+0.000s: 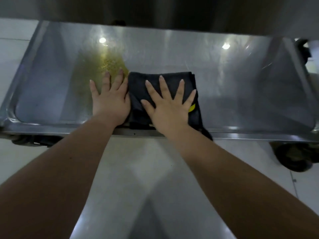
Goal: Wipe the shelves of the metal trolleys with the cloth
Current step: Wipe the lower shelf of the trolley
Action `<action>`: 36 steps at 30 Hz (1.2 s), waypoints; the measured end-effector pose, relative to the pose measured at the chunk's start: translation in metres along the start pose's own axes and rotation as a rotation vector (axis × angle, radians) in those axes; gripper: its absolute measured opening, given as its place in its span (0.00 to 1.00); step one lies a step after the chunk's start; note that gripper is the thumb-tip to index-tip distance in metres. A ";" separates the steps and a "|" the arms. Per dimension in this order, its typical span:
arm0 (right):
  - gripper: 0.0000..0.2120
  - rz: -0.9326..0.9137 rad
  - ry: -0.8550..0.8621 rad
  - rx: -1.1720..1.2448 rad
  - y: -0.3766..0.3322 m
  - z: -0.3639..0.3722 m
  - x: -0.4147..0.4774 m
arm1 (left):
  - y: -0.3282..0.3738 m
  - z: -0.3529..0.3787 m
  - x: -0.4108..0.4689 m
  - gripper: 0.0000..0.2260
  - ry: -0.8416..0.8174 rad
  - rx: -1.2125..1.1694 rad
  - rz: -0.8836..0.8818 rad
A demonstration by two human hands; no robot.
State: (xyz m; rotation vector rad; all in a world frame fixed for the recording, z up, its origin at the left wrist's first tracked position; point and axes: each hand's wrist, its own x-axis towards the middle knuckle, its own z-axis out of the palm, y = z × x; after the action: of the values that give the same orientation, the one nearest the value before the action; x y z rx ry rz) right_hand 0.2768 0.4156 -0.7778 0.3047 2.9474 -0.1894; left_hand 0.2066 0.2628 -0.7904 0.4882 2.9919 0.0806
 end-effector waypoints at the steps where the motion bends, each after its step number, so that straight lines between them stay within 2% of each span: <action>1: 0.28 0.003 0.013 -0.010 0.019 -0.001 -0.001 | 0.001 -0.001 -0.001 0.25 -0.009 -0.020 -0.002; 6: 0.28 0.274 0.010 -0.026 0.143 -0.015 -0.021 | 0.008 -0.002 -0.008 0.25 -0.018 -0.028 -0.015; 8: 0.29 0.334 -0.013 -0.009 0.165 -0.018 -0.029 | 0.011 -0.002 -0.011 0.25 -0.025 -0.027 -0.020; 12: 0.29 0.352 -0.016 -0.051 0.128 -0.014 -0.033 | 0.012 -0.002 -0.017 0.25 -0.042 -0.026 -0.024; 16: 0.29 0.164 -0.031 -0.026 0.031 -0.005 -0.026 | 0.005 -0.007 -0.018 0.23 -0.066 -0.094 -0.025; 19: 0.29 0.071 -0.114 0.048 -0.017 -0.007 -0.023 | 0.004 -0.012 -0.022 0.22 0.025 -0.271 -0.050; 21: 0.27 0.058 -0.103 0.189 -0.005 -0.019 -0.020 | 0.013 -0.021 -0.024 0.23 0.087 -0.296 -0.040; 23: 0.26 0.110 0.050 0.330 0.030 -0.029 -0.019 | 0.039 -0.030 -0.023 0.24 0.108 -0.249 0.035; 24: 0.25 0.150 0.124 0.420 0.049 -0.031 -0.019 | 0.057 -0.032 -0.023 0.25 0.093 -0.222 0.091; 26: 0.25 0.190 0.134 0.572 0.075 -0.028 -0.022 | 0.094 -0.025 -0.027 0.26 0.012 -0.170 0.167; 30: 0.26 0.110 0.080 0.405 0.080 -0.008 -0.029 | 0.109 -0.003 -0.036 0.31 -0.076 -0.007 0.124; 32: 0.27 0.113 0.063 0.364 0.079 -0.008 -0.027 | 0.085 -0.003 -0.032 0.33 -0.064 0.016 0.106; 36: 0.29 0.085 -0.062 0.024 0.077 -0.003 -0.023 | -0.004 -0.011 -0.018 0.33 -0.055 0.036 -0.037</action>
State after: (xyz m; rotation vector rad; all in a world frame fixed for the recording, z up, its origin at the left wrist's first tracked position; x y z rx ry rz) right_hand 0.3151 0.4864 -0.7793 0.4184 2.8663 -0.2194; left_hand 0.2206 0.2530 -0.7780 0.4319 2.9516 0.0106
